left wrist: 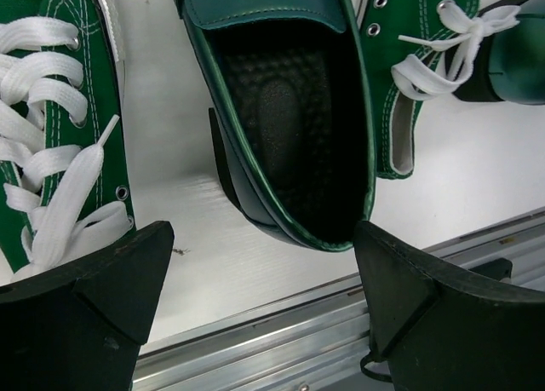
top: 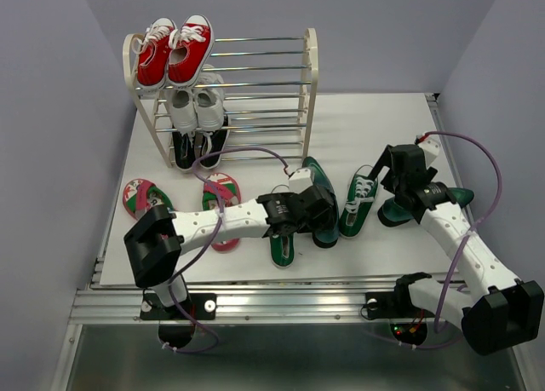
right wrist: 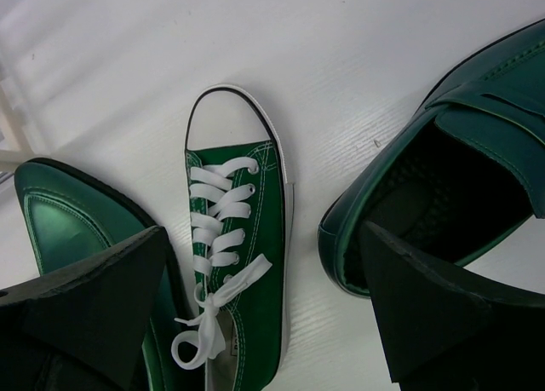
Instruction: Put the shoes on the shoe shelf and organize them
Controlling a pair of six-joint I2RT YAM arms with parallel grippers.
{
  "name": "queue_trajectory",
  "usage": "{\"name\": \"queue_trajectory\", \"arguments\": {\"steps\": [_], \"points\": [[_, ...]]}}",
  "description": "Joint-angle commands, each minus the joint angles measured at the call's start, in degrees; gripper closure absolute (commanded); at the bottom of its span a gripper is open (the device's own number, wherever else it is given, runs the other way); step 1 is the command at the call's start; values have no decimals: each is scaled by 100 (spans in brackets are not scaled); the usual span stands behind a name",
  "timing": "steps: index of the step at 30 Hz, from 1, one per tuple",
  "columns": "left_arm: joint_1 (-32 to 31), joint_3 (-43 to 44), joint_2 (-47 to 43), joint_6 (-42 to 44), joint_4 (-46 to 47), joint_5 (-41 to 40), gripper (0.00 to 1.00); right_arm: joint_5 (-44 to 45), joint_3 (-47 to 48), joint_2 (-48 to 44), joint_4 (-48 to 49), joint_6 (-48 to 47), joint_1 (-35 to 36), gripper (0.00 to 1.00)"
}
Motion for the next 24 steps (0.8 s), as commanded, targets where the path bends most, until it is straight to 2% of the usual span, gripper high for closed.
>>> {"name": "queue_trajectory", "arguments": {"steps": [1, 10, 15, 20, 22, 23, 24], "points": [[34, 321, 179, -273, -193, 7, 1, 77, 23, -6, 27, 28, -29, 0], [210, 295, 505, -300, 159, 306, 2, 103, -30, -7, 18, 19, -29, 0], [280, 339, 610, -265, 167, 324, 17, 77, -3, 90, 27, -7, -29, 0], [350, 400, 786, -186, 229, 420, 21, 85, 6, 160, 18, -33, -29, 0], [359, 418, 795, -159, 229, 429, 30, 86, 14, 152, 18, -25, -29, 0], [359, 427, 786, -142, 220, 429, 45, 85, 14, 160, 27, -25, -29, 0], [359, 427, 778, -124, 220, 429, 54, 94, 14, 169, 27, -25, -29, 0]]}}
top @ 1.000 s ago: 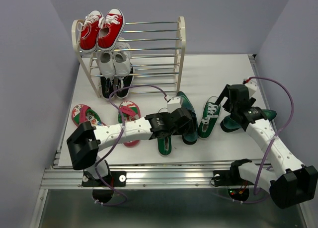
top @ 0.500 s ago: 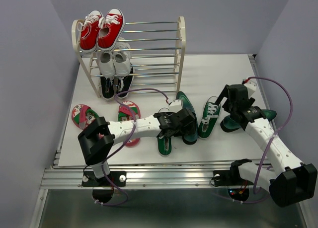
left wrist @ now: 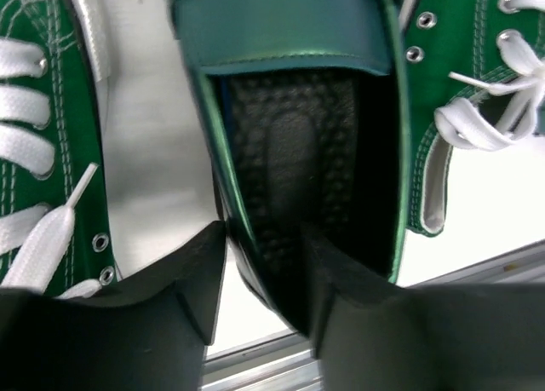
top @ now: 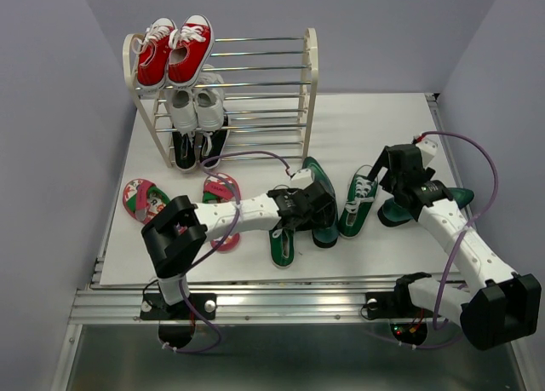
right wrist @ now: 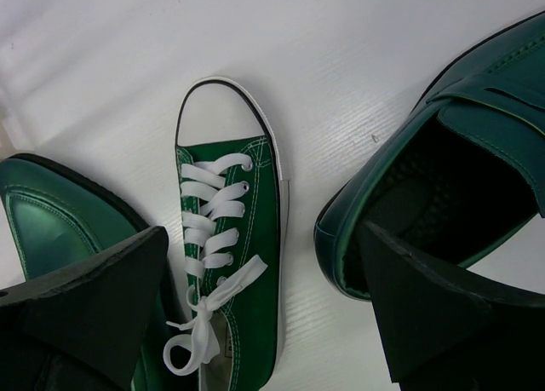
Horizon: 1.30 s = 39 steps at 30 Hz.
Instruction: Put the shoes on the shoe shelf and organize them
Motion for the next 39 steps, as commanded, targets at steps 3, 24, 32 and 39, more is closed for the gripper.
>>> {"name": "queue_trajectory", "arguments": {"steps": [3, 24, 32, 39], "points": [[14, 326, -108, 250, -22, -43, 87, 103, 25, -10, 18, -29, -29, 0], [-118, 687, -1417, 1454, -911, -1484, 100, 6, 34, 60, 27, -82, -29, 0], [-259, 107, -2525, 1877, -829, -1835, 100, 6, 78, 69, 18, -126, -29, 0], [-259, -95, -2999, 1376, -1858, -2108, 100, -20, 69, 87, 27, -135, -29, 0]]}}
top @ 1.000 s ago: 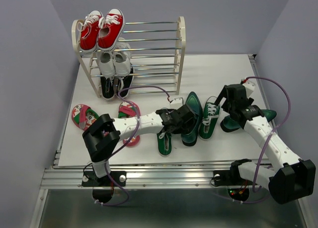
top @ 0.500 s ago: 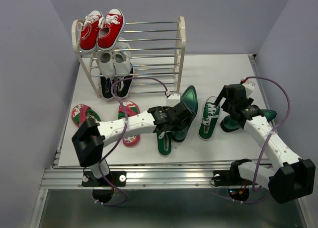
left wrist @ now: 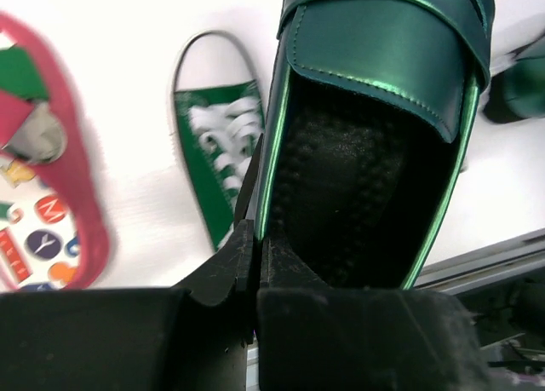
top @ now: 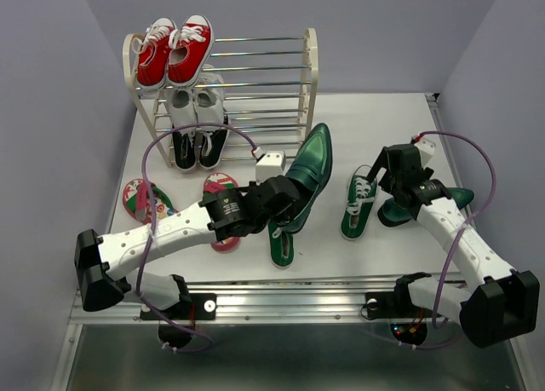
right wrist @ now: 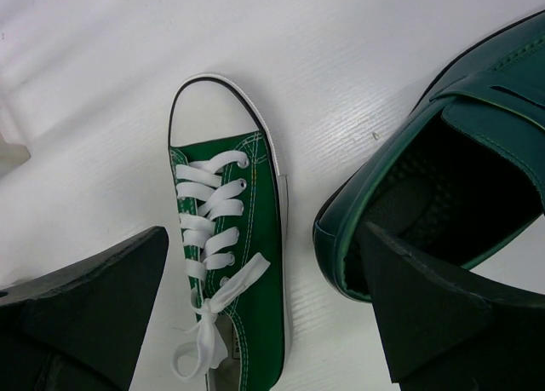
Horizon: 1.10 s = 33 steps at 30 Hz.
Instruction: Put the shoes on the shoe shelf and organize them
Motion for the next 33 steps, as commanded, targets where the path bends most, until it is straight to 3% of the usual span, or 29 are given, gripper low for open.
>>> {"name": "queue_trajectory", "arguments": {"steps": [1, 20, 33], "points": [[-3, -226, -490, -410, -392, -502, 100, 32, 69, -5, 18, -86, -29, 0], [260, -1220, -1387, -2002, -1378, -537, 100, -29, 95, 118, 27, -130, -29, 0], [1596, -1511, -1072, -535, 397, -221, 100, -82, 69, 170, 18, -157, -29, 0]]}}
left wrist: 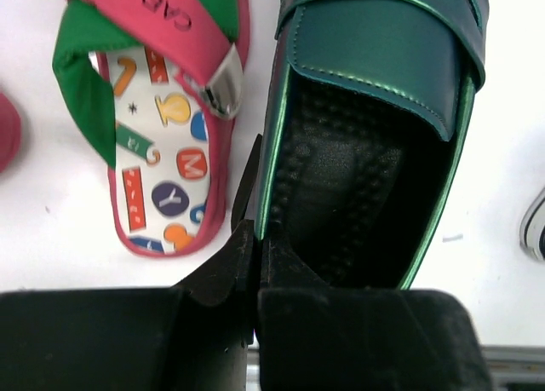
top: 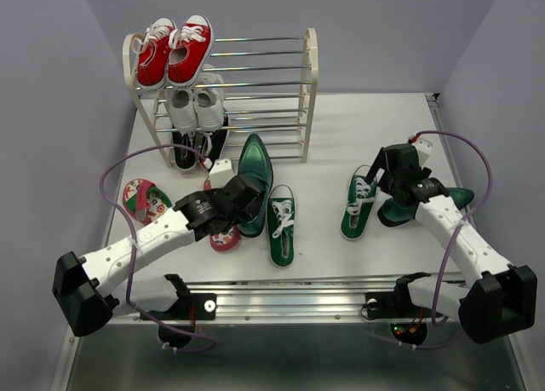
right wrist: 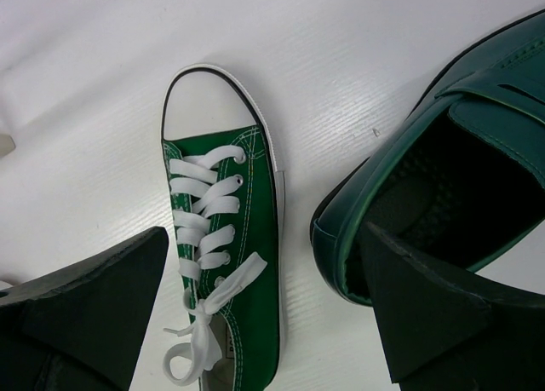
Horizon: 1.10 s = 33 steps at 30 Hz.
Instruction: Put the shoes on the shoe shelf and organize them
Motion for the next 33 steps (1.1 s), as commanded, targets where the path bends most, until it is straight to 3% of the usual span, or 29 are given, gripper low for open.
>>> {"name": "queue_trajectory", "arguments": {"steps": [1, 9, 21, 33], "points": [[442, 70, 102, 759, 1322, -280, 100, -29, 69, 42, 18, -63, -29, 0], [1093, 333, 717, 1648, 2000, 125, 100, -12, 78, 60, 18, -72, -29, 0], [1322, 465, 902, 1728, 2202, 204, 100, -3, 69, 59, 18, -72, -29, 0], [1779, 711, 1438, 2009, 3195, 177, 100, -47, 78, 51, 27, -72, -29, 0]]}}
